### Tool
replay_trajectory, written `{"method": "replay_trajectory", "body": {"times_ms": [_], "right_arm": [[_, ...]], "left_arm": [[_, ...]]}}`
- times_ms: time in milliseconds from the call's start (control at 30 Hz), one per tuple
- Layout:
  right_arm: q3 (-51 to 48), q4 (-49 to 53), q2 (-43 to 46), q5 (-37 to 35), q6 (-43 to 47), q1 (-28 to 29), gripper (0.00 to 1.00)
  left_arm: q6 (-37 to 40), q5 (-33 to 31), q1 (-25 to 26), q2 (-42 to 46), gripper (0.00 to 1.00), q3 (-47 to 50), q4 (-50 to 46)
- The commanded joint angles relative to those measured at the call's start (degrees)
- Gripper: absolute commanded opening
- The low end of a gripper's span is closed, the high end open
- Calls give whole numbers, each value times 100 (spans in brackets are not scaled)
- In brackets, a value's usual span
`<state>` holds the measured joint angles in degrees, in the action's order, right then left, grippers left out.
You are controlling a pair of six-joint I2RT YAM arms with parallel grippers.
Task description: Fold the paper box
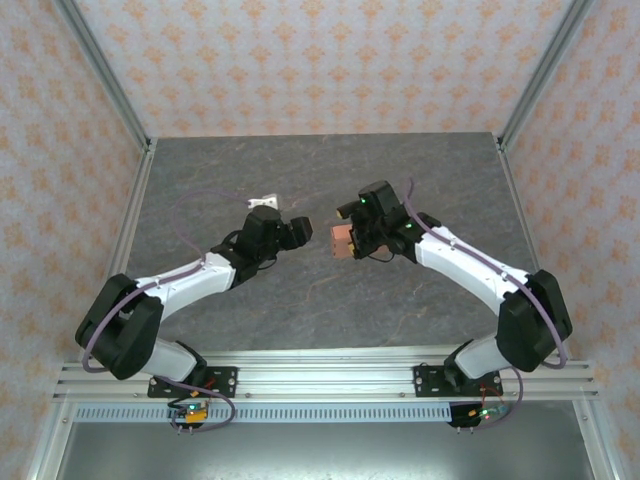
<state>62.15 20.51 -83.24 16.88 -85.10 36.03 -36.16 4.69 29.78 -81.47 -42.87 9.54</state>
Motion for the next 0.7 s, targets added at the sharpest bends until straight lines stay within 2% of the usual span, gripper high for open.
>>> {"method": "replay_trajectory", "body": {"times_ms": [0,100,333,667], "right_arm": [[-39,159,-214,-227,-148,59,75],[-269,-203,-476,-13,-352,139,76],[-647,-427,-891,-5,-465,211,75],[-404,-165,-446,-169,-536,198,76]], "left_arm": [[-132,-251,-198,198,76,155,-297],[-172,-204,-319,249,76,250,-330],[-188,-140,-388,214,76,376,-305],[14,458,-385,-18,76,241,-26]]}}
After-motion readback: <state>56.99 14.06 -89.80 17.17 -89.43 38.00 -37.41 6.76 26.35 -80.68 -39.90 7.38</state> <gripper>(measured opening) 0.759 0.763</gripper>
